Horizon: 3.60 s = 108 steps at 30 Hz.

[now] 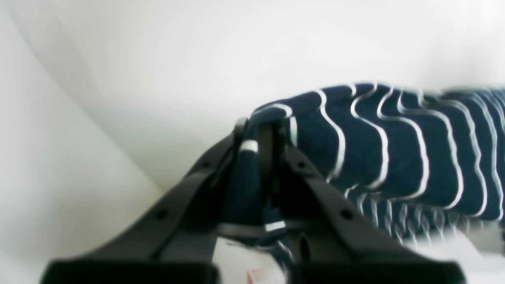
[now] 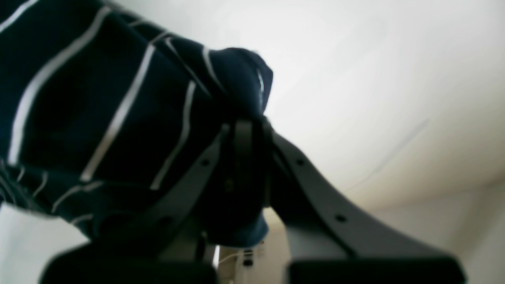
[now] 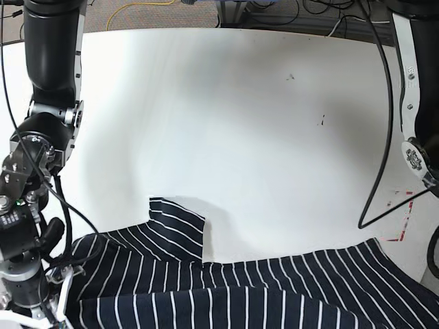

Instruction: Layout the t-shirt on the table in an organized manner, then fold the t-shirt properly

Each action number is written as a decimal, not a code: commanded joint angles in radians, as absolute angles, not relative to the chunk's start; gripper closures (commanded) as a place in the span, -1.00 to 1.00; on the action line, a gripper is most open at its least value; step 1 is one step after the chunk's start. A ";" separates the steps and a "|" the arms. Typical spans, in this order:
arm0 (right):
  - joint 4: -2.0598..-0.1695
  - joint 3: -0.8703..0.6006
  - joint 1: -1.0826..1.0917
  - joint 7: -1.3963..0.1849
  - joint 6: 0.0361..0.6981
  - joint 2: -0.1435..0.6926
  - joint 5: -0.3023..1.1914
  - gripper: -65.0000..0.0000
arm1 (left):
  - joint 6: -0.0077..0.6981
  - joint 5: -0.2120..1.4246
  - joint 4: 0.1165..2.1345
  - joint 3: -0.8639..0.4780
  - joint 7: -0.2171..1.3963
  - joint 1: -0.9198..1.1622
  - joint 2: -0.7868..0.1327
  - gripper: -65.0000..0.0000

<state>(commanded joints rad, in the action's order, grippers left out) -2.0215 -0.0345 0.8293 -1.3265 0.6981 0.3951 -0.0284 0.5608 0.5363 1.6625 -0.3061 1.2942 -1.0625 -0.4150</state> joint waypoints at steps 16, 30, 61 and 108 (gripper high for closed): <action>-2.034 -0.229 0.363 -1.322 0.698 0.317 -0.025 1.00 | 0.561 0.659 1.888 -0.444 1.297 -0.433 -0.415 1.00; -2.031 -0.257 0.265 -1.253 0.698 0.274 -0.030 1.00 | 0.561 0.691 1.888 -0.559 1.291 -0.311 -0.418 1.00; -2.003 0.189 1.234 -1.285 0.698 0.410 -0.031 0.98 | 0.556 0.584 1.547 -0.259 1.254 -1.309 -0.437 1.00; -2.003 0.027 0.855 -1.303 0.698 0.493 -0.035 0.99 | 0.561 0.584 1.630 -0.334 1.250 -0.937 -0.521 1.00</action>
